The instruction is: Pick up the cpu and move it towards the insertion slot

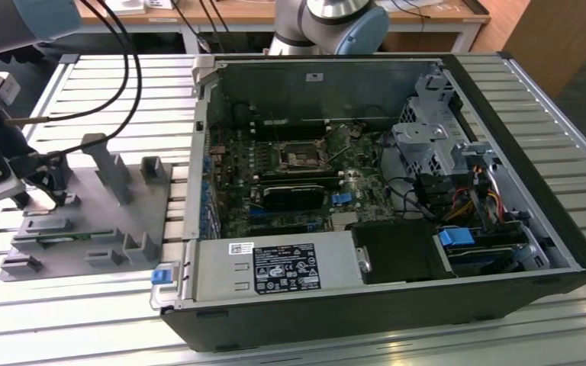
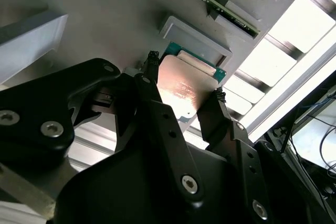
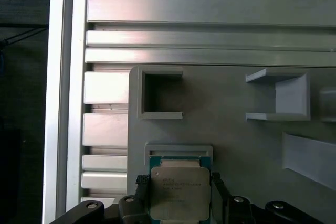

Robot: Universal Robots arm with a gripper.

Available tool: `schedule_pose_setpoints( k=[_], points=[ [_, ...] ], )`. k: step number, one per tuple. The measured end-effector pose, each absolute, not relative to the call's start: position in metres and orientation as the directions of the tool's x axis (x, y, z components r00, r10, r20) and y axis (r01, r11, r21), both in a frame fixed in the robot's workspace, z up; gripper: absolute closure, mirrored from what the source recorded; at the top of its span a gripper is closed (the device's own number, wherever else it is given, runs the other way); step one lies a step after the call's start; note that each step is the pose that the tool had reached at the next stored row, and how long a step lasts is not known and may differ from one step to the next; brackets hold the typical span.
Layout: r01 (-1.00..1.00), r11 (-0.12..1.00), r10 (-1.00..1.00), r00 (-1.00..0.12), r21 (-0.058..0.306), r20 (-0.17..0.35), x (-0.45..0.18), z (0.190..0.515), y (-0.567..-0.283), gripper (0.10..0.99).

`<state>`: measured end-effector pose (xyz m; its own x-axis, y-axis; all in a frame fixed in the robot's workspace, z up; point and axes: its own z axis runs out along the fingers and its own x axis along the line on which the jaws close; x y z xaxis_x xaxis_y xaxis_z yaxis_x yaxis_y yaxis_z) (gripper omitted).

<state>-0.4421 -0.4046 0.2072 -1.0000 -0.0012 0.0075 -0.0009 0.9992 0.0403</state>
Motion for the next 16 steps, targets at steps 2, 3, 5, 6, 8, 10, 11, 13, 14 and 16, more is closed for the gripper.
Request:
schedule_pose_setpoints(
  k=[2,3,5,6,8,10,11,13,14,16],
  points=[
    [-0.001,0.999,-0.001,-1.0,0.04,0.008,-0.4422,0.2077,-0.4046,0.545],
    [-0.001,0.999,-0.001,-1.0,0.04,0.007,-0.4421,0.2079,-0.4046,0.545],
    [-0.001,0.999,-0.001,-1.0,0.04,0.007,-0.4421,0.2086,-0.4046,0.545],
    [-0.001,0.999,-0.001,-1.0,0.04,0.007,-0.4421,0.2088,-0.4046,0.545],
    [-0.001,0.999,-0.001,-1.0,0.04,0.007,-0.4421,0.2092,-0.4046,0.545],
    [-0.001,0.999,-0.001,-1.0,0.04,0.007,-0.4421,0.2103,-0.4046,0.545],
    [-0.001,0.999,-0.001,-1.0,0.04,0.007,-0.4421,0.2104,-0.4046,0.545],
    [-0.001,0.999,-0.001,-1.0,0.04,0.007,-0.4421,0.2107,-0.4046,0.545],
    [-0.001,0.999,-0.001,-1.0,0.04,0.007,-0.4421,0.2109,-0.4046,0.545],
    [-0.001,0.999,-0.001,-1.0,0.04,0.007,-0.4421,0.2113,-0.4046,0.545]
  ],
)
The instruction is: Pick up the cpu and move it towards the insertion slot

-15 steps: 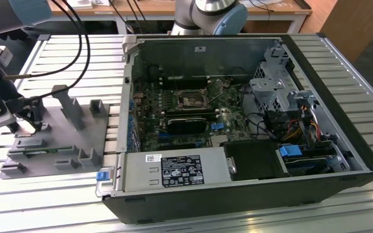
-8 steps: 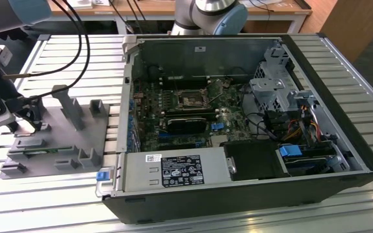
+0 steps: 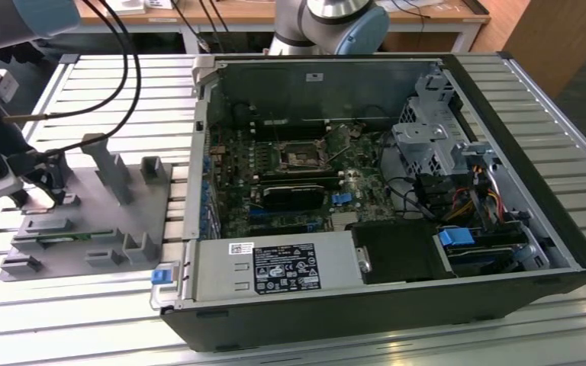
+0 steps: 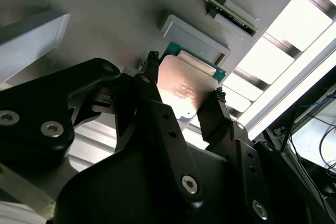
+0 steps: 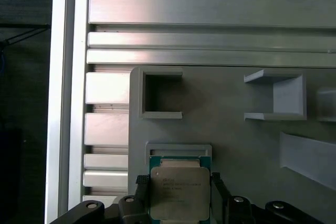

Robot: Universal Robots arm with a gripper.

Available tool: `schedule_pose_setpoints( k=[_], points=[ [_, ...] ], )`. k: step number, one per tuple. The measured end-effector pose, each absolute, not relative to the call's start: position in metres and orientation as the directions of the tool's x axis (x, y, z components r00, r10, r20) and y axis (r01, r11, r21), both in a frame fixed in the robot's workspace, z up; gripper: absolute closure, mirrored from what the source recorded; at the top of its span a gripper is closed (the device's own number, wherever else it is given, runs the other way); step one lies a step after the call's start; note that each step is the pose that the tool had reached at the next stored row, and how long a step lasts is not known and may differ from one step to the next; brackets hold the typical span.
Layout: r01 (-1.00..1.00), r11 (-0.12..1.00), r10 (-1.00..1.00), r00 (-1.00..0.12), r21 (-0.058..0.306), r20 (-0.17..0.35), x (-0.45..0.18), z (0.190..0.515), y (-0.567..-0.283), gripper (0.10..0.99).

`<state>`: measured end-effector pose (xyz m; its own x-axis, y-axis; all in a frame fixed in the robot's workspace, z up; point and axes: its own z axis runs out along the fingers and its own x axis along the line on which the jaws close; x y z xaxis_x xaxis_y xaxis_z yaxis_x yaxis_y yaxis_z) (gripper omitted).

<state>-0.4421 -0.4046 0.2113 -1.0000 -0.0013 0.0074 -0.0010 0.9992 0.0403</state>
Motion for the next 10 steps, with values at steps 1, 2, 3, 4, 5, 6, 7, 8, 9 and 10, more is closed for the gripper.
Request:
schedule_pose_setpoints(
  k=[1,2,3,4,5,6,7,8,9,10],
  points=[
    [-0.001,0.999,-0.001,-1.0,0.04,0.007,-0.4421,0.2114,-0.4046,0.545],
    [-0.001,0.999,-0.001,-1.0,0.04,0.007,-0.4421,0.2117,-0.4046,0.545],
    [-0.001,0.999,-0.001,-1.0,0.04,0.007,-0.4421,0.2119,-0.4046,0.545],
    [-0.001,0.999,-0.001,-1.0,0.04,0.007,-0.4421,0.2121,-0.4046,0.545],
    [-0.001,0.999,-0.001,-1.0,0.04,0.007,-0.4422,0.2122,-0.4046,0.545],
    [-0.001,0.999,-0.001,-1.0,0.04,0.007,-0.4421,0.2124,-0.4046,0.545],
    [-0.001,0.999,-0.001,-1.0,0.04,0.007,-0.4421,0.2125,-0.4046,0.545],
    [-0.001,0.999,-0.001,-1.0,0.04,0.007,-0.4421,0.2139,-0.4046,0.545],
    [-0.001,0.999,-0.001,-1.0,0.04,0.007,-0.4421,0.2147,-0.4046,0.545],
    [-0.001,0.999,-0.001,-1.0,0.04,0.007,-0.4421,0.2149,-0.4046,0.545]
  ],
)
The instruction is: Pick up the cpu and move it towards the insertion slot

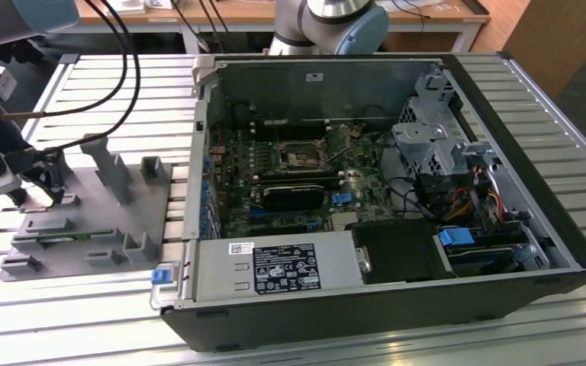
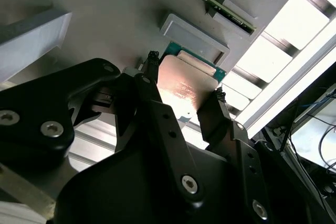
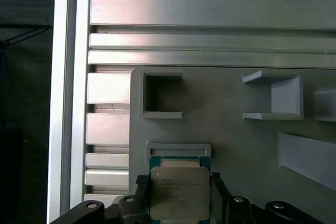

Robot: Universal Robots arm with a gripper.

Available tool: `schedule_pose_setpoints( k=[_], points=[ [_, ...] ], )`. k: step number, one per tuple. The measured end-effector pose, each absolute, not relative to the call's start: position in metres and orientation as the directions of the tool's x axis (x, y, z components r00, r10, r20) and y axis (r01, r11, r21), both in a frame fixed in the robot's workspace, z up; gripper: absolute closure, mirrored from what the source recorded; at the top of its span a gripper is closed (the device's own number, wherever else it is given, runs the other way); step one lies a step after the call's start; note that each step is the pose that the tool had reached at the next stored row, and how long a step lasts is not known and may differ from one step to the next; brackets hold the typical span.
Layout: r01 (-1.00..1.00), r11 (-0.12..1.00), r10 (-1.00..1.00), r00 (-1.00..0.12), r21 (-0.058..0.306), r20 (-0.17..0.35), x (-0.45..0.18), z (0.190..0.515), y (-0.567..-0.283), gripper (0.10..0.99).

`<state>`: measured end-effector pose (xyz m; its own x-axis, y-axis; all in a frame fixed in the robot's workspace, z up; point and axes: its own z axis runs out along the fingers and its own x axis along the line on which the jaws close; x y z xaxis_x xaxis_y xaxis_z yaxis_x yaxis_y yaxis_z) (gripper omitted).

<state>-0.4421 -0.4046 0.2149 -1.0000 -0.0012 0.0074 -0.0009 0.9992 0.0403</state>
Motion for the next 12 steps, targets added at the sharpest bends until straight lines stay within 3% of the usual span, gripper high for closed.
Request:
schedule_pose_setpoints(
  k=[12],
  points=[
    [-0.001,0.999,-0.001,-1.0,0.04,0.007,-0.4421,0.2181,-0.4046,0.545]
  ],
)
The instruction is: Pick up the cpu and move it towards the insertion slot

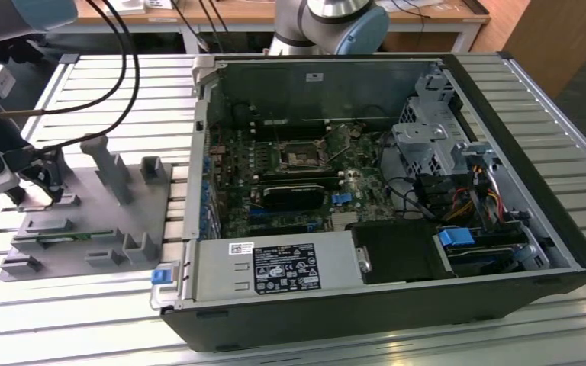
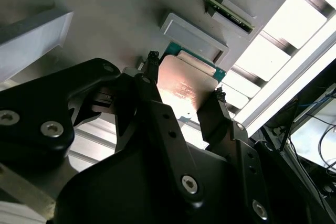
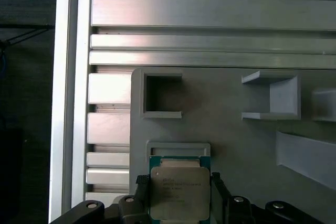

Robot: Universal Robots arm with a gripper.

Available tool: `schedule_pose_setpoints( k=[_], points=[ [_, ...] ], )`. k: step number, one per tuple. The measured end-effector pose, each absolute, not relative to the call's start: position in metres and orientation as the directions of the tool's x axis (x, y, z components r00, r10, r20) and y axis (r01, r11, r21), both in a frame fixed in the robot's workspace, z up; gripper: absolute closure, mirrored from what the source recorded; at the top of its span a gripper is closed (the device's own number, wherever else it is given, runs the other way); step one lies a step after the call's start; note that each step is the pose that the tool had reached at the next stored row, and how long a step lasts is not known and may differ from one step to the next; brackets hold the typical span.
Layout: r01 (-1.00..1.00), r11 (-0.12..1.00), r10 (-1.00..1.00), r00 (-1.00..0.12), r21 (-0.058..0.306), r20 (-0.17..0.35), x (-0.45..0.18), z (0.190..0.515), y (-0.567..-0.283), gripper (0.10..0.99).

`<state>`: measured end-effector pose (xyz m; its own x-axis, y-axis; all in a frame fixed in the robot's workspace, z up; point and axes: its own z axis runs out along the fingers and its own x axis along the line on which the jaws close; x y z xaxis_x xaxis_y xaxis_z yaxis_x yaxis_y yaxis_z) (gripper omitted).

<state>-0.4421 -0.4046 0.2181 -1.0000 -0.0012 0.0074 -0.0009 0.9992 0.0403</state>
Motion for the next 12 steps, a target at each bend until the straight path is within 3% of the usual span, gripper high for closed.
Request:
schedule_pose_setpoints(
  k=[12],
  points=[
    [-0.001,0.999,-0.001,-1.0,0.04,0.007,-0.4421,0.2227,-0.4046,0.545]
  ],
)
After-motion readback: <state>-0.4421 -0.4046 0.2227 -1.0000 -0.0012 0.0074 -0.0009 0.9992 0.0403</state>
